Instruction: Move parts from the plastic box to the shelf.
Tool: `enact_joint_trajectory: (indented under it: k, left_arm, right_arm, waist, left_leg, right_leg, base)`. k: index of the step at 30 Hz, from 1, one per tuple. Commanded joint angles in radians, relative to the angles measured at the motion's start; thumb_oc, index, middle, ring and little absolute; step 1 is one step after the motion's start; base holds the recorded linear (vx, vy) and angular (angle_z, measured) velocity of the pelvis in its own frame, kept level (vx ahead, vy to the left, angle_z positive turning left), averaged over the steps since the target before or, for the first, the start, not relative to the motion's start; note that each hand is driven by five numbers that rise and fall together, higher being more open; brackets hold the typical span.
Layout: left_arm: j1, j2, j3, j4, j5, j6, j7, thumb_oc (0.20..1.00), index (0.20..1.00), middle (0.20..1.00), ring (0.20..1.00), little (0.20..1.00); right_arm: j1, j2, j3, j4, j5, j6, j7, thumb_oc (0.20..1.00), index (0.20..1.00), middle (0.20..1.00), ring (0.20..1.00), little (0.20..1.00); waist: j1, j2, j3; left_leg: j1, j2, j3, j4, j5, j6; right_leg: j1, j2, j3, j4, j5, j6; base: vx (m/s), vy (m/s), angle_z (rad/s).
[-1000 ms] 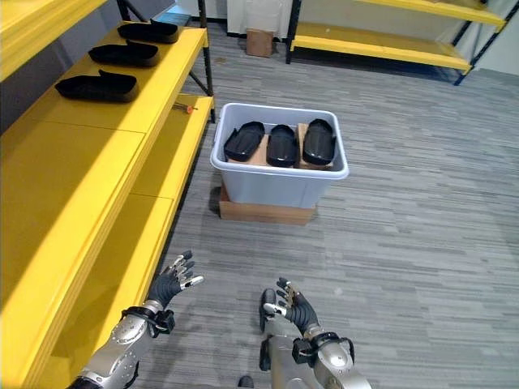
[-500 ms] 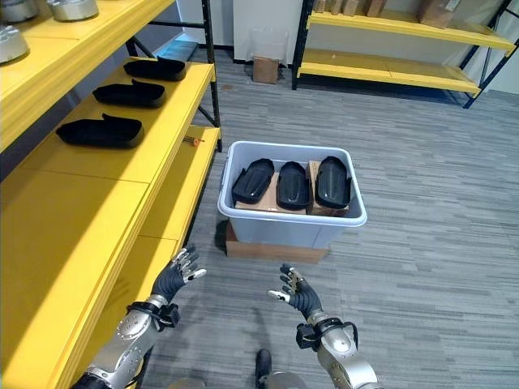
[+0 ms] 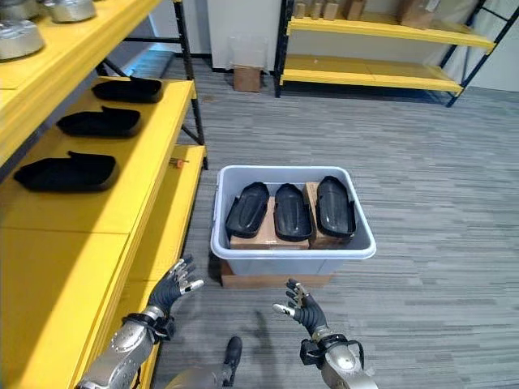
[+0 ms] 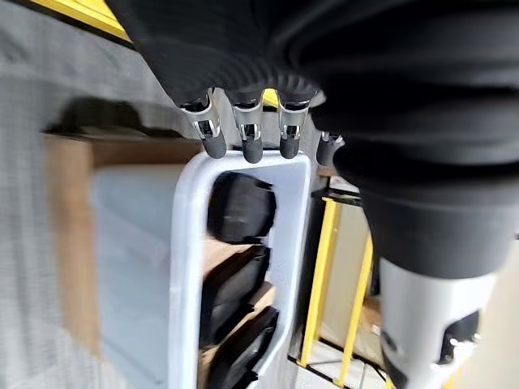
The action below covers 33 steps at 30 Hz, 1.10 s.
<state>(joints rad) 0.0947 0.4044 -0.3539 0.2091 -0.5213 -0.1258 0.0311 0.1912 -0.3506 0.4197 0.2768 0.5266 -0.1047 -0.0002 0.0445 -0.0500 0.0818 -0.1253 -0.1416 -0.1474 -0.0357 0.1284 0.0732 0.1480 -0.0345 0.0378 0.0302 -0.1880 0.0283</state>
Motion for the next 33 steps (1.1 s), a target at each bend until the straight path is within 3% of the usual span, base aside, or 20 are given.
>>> enact_joint_trajectory:
  k: [1,9,12,14,16,19,20,21,22,23,24,25,26,27,28,29,31,33]
  left_arm:
    - [0.008,-0.01,0.006,-0.035,0.002,-0.05,0.002,1.0,1.0,1.0,1.0,1.0]
    - [0.017,-0.002,0.007,-0.045,0.001,-0.047,-0.001,1.0,1.0,1.0,1.0,1.0]
    - [0.009,0.002,0.007,-0.047,0.0,-0.044,0.0,1.0,1.0,1.0,1.0,1.0]
    - [0.0,0.004,0.006,-0.049,0.006,-0.043,0.0,1.0,1.0,1.0,1.0,1.0]
    - [-0.012,0.01,0.007,-0.051,0.013,-0.045,0.007,1.0,1.0,1.0,1.0,1.0]
    - [-0.014,0.018,0.008,-0.058,0.021,-0.047,0.005,1.0,1.0,1.0,1.0,1.0]
    - [-0.016,0.024,0.006,-0.059,0.028,-0.047,0.0,1.0,1.0,1.0,1.0,1.0]
    - [-0.021,0.028,0.005,-0.058,0.023,-0.049,-0.005,1.0,1.0,1.0,1.0,1.0]
    - [-0.02,0.028,0.005,-0.058,0.023,-0.049,-0.005,1.0,1.0,1.0,1.0,1.0]
    - [-0.029,0.026,0.005,-0.047,0.015,-0.052,-0.008,1.0,1.0,1.0,1.0,1.0]
    - [-0.034,0.025,0.004,-0.043,0.004,-0.056,-0.002,1.0,1.0,1.0,1.0,1.0]
    - [-0.034,0.025,0.004,-0.043,0.004,-0.056,-0.002,1.0,1.0,1.0,1.0,1.0]
    - [-0.037,0.022,0.005,-0.036,-0.002,-0.058,0.005,1.0,1.0,1.0,1.0,1.0]
    - [-0.029,0.019,0.013,-0.027,-0.003,-0.059,0.013,1.0,1.0,1.0,1.0,1.0]
    - [-0.012,0.014,0.024,-0.016,-0.002,-0.054,0.006,1.0,1.0,1.0,1.0,1.0]
    - [-0.012,0.014,0.024,-0.016,-0.002,-0.055,0.006,1.0,1.0,1.0,1.0,1.0]
    - [-0.008,0.006,0.03,-0.014,-0.006,-0.058,0.01,1.0,1.0,1.0,1.0,1.0]
    - [0.003,-0.001,0.034,-0.013,-0.012,-0.058,0.008,1.0,1.0,1.0,1.0,1.0]
  right_arm:
    - [-0.034,-0.005,-0.016,-0.048,0.018,-0.036,0.016,1.0,1.0,1.0,1.0,1.0]
    - [-0.045,-0.002,-0.001,-0.053,0.004,-0.034,0.028,1.0,1.0,1.0,1.0,1.0]
    - [-0.068,-0.001,0.01,-0.056,-0.005,-0.038,0.03,1.0,1.0,1.0,1.0,1.0]
    - [-0.086,0.006,0.02,-0.056,-0.011,-0.039,0.036,1.0,1.0,1.0,1.0,1.0]
    - [-0.113,0.018,0.043,-0.053,-0.024,-0.037,0.041,1.0,1.0,1.0,1.0,1.0]
    - [-0.109,0.018,0.049,-0.076,-0.028,-0.036,0.049,1.0,1.0,1.0,1.0,1.0]
    - [-0.102,0.019,0.048,-0.087,-0.027,-0.037,0.053,1.0,1.0,1.0,1.0,1.0]
    - [-0.097,0.025,0.046,-0.088,-0.02,-0.038,0.049,1.0,1.0,1.0,1.0,1.0]
    - [-0.096,0.025,0.046,-0.088,-0.019,-0.038,0.049,1.0,1.0,1.0,1.0,1.0]
    - [-0.096,0.026,0.043,-0.082,-0.011,-0.038,0.046,1.0,1.0,1.0,1.0,1.0]
    - [-0.099,0.027,0.045,-0.085,-0.006,-0.035,0.041,1.0,1.0,1.0,1.0,1.0]
    - [-0.099,0.027,0.045,-0.085,-0.006,-0.035,0.041,1.0,1.0,1.0,1.0,1.0]
    - [-0.102,0.025,0.045,-0.09,-0.01,-0.031,0.036,1.0,1.0,1.0,1.0,1.0]
    - [-0.1,0.018,0.043,-0.093,-0.021,-0.028,0.036,1.0,1.0,1.0,1.0,1.0]
    - [-0.097,0.022,0.041,-0.087,-0.02,-0.02,0.036,1.0,1.0,1.0,1.0,1.0]
    - [-0.097,0.022,0.042,-0.087,-0.02,-0.021,0.037,1.0,1.0,1.0,1.0,1.0]
    - [-0.105,0.009,0.039,-0.098,-0.021,-0.027,0.039,1.0,1.0,1.0,1.0,1.0]
    - [-0.095,-0.014,0.015,-0.112,-0.025,-0.036,0.029,1.0,1.0,1.0,1.0,1.0]
  waist:
    - [0.014,0.017,-0.035]
    - [0.023,0.011,-0.046]
    - [0.032,0.008,-0.041]
    - [0.035,0.011,-0.029]
    - [0.016,0.024,0.009]
    - [-0.004,0.046,0.029]
    - [-0.01,0.057,0.033]
    - [-0.011,0.074,0.037]
    - [-0.016,0.075,0.042]
    - [-0.017,0.079,0.047]
    - [-0.019,0.073,0.062]
    - [-0.02,0.073,0.063]
    - [-0.021,0.065,0.068]
    - [-0.022,0.051,0.071]
    - [-0.012,0.025,0.051]
    - [-0.013,0.026,0.052]
    - [-0.017,0.024,0.032]
    - [-0.022,0.029,0.016]
  left_leg:
    - [0.005,0.026,0.01,-0.034,0.006,-0.019]
    - [0.024,0.023,0.029,-0.019,-0.048,-0.003]
    - [0.015,0.02,0.033,0.02,-0.08,0.009]
    - [0.012,0.023,0.033,0.037,-0.093,0.021]
    - [0.036,0.027,0.02,0.029,-0.09,0.036]
    - [0.066,0.041,-0.001,0.014,-0.083,0.036]
    - [0.085,0.051,-0.009,0.003,-0.084,0.034]
    - [0.102,0.07,-0.02,0.003,-0.093,0.023]
    - [0.11,0.07,-0.025,0.002,-0.094,0.023]
    - [0.117,0.079,-0.034,0.006,-0.108,0.009]
    - [0.131,0.089,-0.042,0.016,-0.134,-0.01]
    - [0.133,0.089,-0.042,0.016,-0.135,-0.01]
    - [0.14,0.098,-0.045,0.021,-0.152,-0.023]
    - [0.151,0.107,-0.047,0.026,-0.17,-0.035]
    - [0.167,0.135,-0.033,0.007,-0.17,-0.058]
    - [0.169,0.136,-0.034,0.005,-0.17,-0.058]
    - [0.17,0.182,-0.049,-0.031,-0.144,-0.083]
    - [0.146,0.225,-0.064,-0.052,-0.12,-0.11]
  right_leg:
    - [-0.062,0.071,-0.012,-0.006,0.131,0.007]
    - [-0.054,0.042,-0.001,-0.027,0.139,0.029]
    - [-0.07,0.032,0.004,0.019,0.135,0.039]
    - [-0.125,0.033,0.004,0.128,0.134,0.054]
    - [-0.265,0.042,0.013,0.409,0.286,0.122]
    - [-0.325,0.049,0.009,0.521,0.292,0.114]
    - [-0.346,0.025,-0.001,0.515,0.276,0.091]
    - [-0.367,-0.041,-0.009,0.419,0.237,0.06]
    - [-0.356,-0.042,-0.015,0.416,0.235,0.059]
    - [-0.348,-0.09,-0.017,0.271,0.233,0.057]
    - [-0.349,-0.161,-0.004,0.128,0.31,0.079]
    - [-0.346,-0.161,-0.004,0.126,0.31,0.079]
    - [-0.351,-0.193,-0.001,0.058,0.351,0.097]
    - [-0.344,-0.201,-0.004,0.036,0.365,0.112]
    - [-0.306,-0.191,-0.056,0.034,0.319,0.117]
    - [-0.303,-0.191,-0.057,0.033,0.319,0.116]
    - [-0.301,-0.166,-0.071,0.056,0.304,0.116]
    - [-0.274,-0.144,-0.123,0.031,0.271,0.102]
  base:
    - [0.11,0.048,0.01]
    - [0.11,0.033,0.04]
    - [0.06,0.039,-0.17]
    - [0.02,0.062,-0.28]
    - [-0.01,0.085,-0.19]
    - [0.08,0.04,0.08]
    - [0.17,-0.036,0.13]
    - [0.18,-0.036,0.15]
    - [0.17,-0.104,0.13]
    - [0.15,-0.201,0.14]
    - [0.15,-0.198,0.24]
    - [0.12,-0.231,0.29]
    - [0.08,-0.226,0.27]
    - [0.16,-0.428,0.17]
    - [0.12,-0.327,0.17]
    - [0.11,-0.326,0.28]
    - [0.04,-0.292,0.36]
    - [0.02,-0.345,0.33]
